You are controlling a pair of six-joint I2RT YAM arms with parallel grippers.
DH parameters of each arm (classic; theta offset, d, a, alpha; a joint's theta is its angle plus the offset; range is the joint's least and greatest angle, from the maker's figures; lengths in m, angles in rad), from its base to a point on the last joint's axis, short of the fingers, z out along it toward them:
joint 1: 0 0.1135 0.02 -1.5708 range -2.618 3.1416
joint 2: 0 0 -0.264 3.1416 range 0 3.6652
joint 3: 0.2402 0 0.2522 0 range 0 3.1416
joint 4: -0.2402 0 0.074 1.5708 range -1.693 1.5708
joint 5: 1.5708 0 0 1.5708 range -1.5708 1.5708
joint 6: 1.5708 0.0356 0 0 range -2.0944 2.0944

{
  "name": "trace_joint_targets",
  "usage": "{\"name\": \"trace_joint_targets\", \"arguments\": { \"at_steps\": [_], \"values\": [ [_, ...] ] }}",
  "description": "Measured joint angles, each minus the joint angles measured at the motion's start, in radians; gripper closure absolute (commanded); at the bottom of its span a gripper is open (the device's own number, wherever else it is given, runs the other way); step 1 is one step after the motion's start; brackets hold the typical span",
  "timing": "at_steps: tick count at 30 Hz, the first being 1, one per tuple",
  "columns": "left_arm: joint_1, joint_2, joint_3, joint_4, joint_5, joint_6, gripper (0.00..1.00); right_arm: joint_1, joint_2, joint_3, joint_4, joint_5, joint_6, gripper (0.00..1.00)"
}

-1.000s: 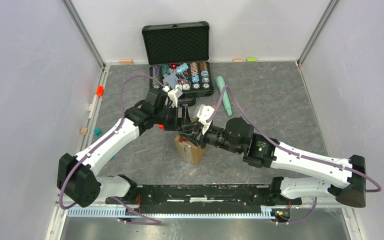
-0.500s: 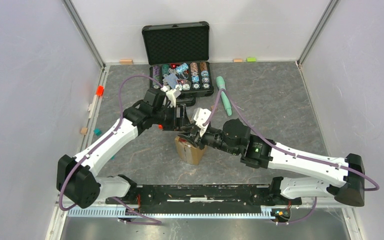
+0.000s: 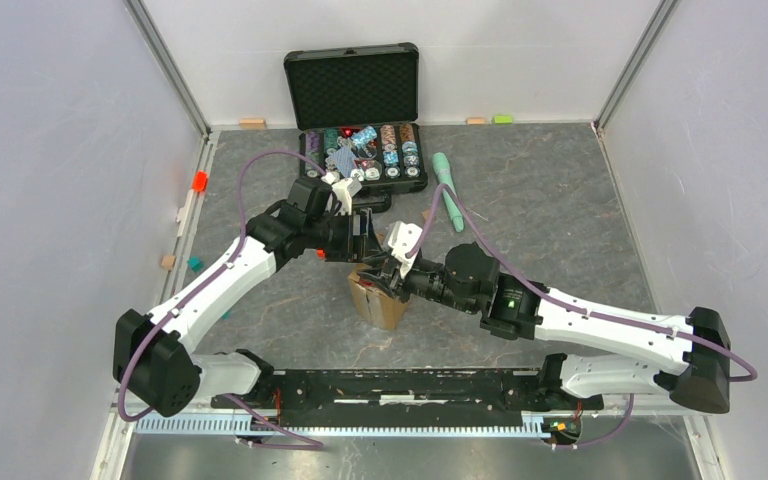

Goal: Unpack the express box

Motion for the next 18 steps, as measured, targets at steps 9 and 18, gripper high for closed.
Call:
{"name": "trace_joint_targets", "arguments": {
  "at_steps": [9, 18],
  "values": [
    [0.000, 0.000, -0.019, 0.013, 0.010, -0.003, 0.24, 0.024, 0.000, 0.000, -0.010, 0.001, -0.051, 1.00],
    [0.005, -0.002, -0.043, 0.051, 0.030, -0.011, 0.25, 0.045, 0.005, 0.000, -0.020, 0.020, -0.079, 1.00]
  ]
}}
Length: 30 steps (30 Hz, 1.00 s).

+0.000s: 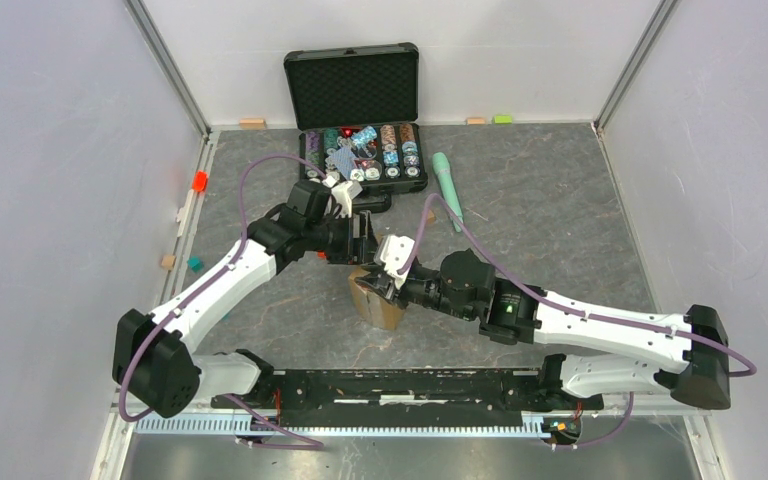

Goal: Unpack the express box

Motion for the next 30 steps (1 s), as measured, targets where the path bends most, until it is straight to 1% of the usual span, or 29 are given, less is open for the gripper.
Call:
{"name": "trace_joint_targets", "arguments": {
  "at_steps": [19, 30],
  "values": [
    [0.000, -0.015, -0.017, 0.016, 0.000, -0.011, 0.27, 0.004, 0.008, 0.000, 0.002, 0.034, 0.053, 1.00],
    [0.000, -0.015, -0.018, 0.016, -0.005, -0.012, 0.27, 0.005, 0.008, 0.010, -0.016, 0.034, 0.055, 1.00]
  ]
}}
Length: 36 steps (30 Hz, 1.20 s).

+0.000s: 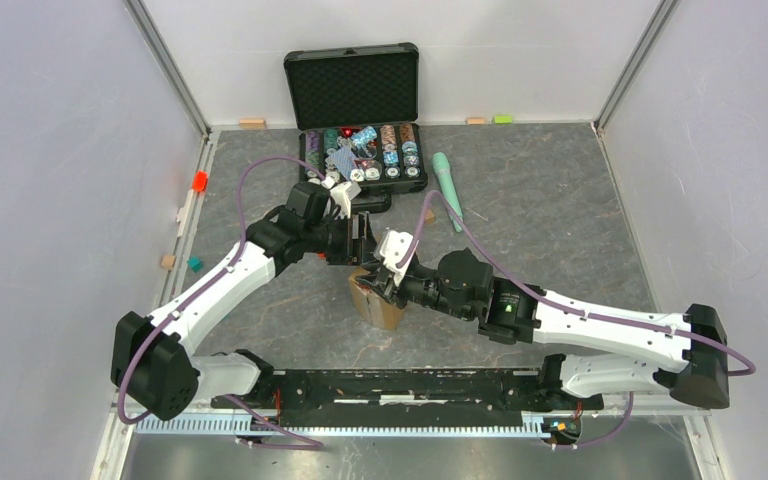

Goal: Unpack the express box

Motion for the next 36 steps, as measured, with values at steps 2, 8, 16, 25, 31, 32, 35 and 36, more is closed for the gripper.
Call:
{"name": "trace_joint_targets", "arguments": {
  "at_steps": [2, 8, 16, 25, 31, 32, 35, 36],
  "values": [
    [0.000, 0.000, 0.000, 0.000, 0.000, 0.000, 0.27, 0.001, 0.000, 0.007, -0.012, 0.000, 0.000, 1.00],
    [-0.001, 0.000, 0.000, -0.001, 0.000, 0.000, 0.27, 0.013, 0.001, 0.024, -0.043, 0.012, -0.001, 1.00],
    [0.000, 0.000, 0.000, 0.001, -0.001, 0.000, 0.28, 0.030, 0.000, 0.050, -0.088, 0.043, 0.000, 1.00],
    [0.001, 0.000, 0.000, 0.001, -0.001, 0.000, 0.28, 0.035, 0.008, 0.105, -0.099, 0.060, -0.012, 1.00],
    [0.001, 0.001, 0.000, 0.002, 0.000, 0.001, 0.28, 0.035, 0.046, 0.108, -0.092, 0.072, -0.035, 1.00],
    [0.001, 0.000, 0.000, 0.002, 0.000, 0.001, 0.28, 0.035, 0.048, 0.108, -0.092, 0.072, -0.035, 1.00],
    [0.001, 0.001, 0.000, 0.002, 0.000, 0.001, 0.28, 0.035, 0.053, 0.098, -0.079, 0.073, -0.043, 1.00],
    [0.001, 0.001, 0.000, 0.002, 0.000, 0.001, 0.28, 0.035, 0.053, 0.097, -0.076, 0.074, -0.045, 1.00]
  ]
}}
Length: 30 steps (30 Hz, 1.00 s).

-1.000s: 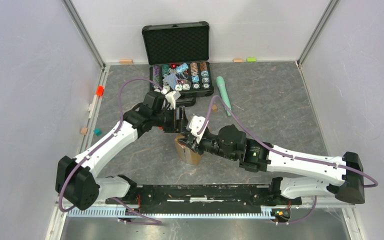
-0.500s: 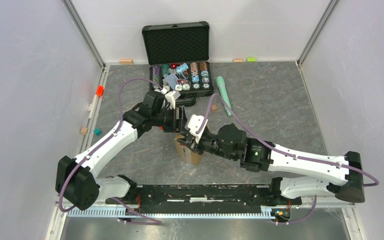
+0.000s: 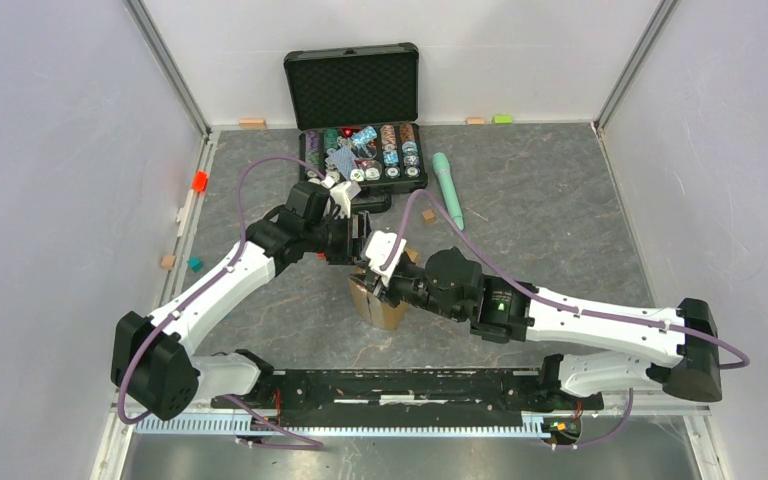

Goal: Unpack the express box

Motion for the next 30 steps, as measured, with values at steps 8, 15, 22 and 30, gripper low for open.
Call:
{"name": "trace_joint_targets", "arguments": {
  "at_steps": [8, 15, 22, 30],
  "values": [
    [0.000, 0.000, 0.000, 0.000, 0.000, 0.000, 0.29, 0.000, -0.005, -0.035, 0.053, 0.009, -0.013, 1.00],
    [0.001, 0.000, 0.000, 0.000, 0.000, 0.000, 0.29, 0.003, -0.014, -0.064, 0.084, -0.007, -0.035, 1.00],
    [0.001, 0.004, 0.000, 0.000, 0.005, 0.000, 0.29, 0.003, -0.029, -0.116, 0.105, -0.021, -0.031, 1.00],
    [0.000, 0.007, 0.001, 0.001, 0.011, 0.000, 0.29, 0.002, -0.026, -0.142, 0.095, -0.025, 0.025, 1.00]
  ]
}}
